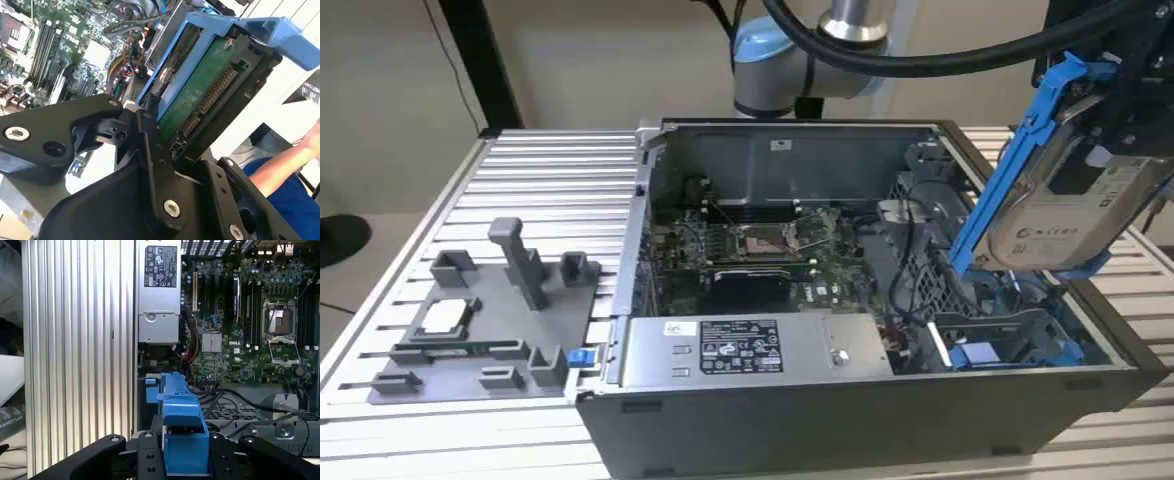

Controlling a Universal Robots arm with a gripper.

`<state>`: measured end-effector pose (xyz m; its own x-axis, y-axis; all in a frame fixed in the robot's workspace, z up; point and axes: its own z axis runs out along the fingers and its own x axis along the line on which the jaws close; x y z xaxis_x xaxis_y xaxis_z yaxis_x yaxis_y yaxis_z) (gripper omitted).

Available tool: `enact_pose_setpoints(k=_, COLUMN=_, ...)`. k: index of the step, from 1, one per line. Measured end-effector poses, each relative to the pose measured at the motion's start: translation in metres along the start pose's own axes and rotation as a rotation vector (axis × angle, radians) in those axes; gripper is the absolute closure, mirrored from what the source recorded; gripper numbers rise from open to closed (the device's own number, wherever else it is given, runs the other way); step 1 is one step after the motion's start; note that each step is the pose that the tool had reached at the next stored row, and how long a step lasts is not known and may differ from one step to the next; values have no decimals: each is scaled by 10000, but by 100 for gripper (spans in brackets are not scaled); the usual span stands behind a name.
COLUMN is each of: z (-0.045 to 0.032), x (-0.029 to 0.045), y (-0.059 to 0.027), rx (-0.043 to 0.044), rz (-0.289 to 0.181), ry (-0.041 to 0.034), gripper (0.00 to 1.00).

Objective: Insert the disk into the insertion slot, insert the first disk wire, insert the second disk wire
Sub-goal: 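Insert the disk into the insertion slot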

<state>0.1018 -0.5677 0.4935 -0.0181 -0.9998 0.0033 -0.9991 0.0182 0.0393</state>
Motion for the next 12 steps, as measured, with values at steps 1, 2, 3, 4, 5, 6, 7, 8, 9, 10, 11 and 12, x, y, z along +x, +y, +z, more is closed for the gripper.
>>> enact_pose_setpoints(k=1, z=0, x=0, y=0, rx=0, rz=0, ry=0, gripper=100)
enact_pose_setpoints(k=2, z=0, x=0, y=0, rx=0, rz=0, ry=0, gripper=100)
enact_pose_setpoints(k=3, z=0, x=0, y=0, rx=0, rz=0, ry=0, gripper=100)
enact_pose_setpoints(k=4, z=0, x=0, y=0, rx=0, rz=0, ry=0, gripper=100)
enact_pose_setpoints(k=5, z=0, x=0, y=0, rx=0, rz=0, ry=0, gripper=100)
enact_pose_setpoints(k=6, z=0, x=0, y=0, rx=0, rz=0, ry=0, gripper=100)
enact_pose_setpoints(k=7, z=0, x=0, y=0, rx=0, rz=0, ry=0, gripper=100)
enact_pose_setpoints(k=8, z=0, x=0, y=0, rx=0, rz=0, ry=0, gripper=100)
enact_pose_setpoints(k=9, z=0, x=0, y=0, rx=0, rz=0, ry=0, gripper=100)
enact_pose_setpoints(k=10, z=0, x=0, y=0, rx=0, rz=0, ry=1, gripper=100)
enact_pose_setpoints(k=11, z=-1, x=3, y=0, rx=0, rz=0, ry=2, gripper=100)
enact_pose_setpoints(k=12, z=0, x=6, y=-2, rx=0, rz=0, ry=2, gripper=100)
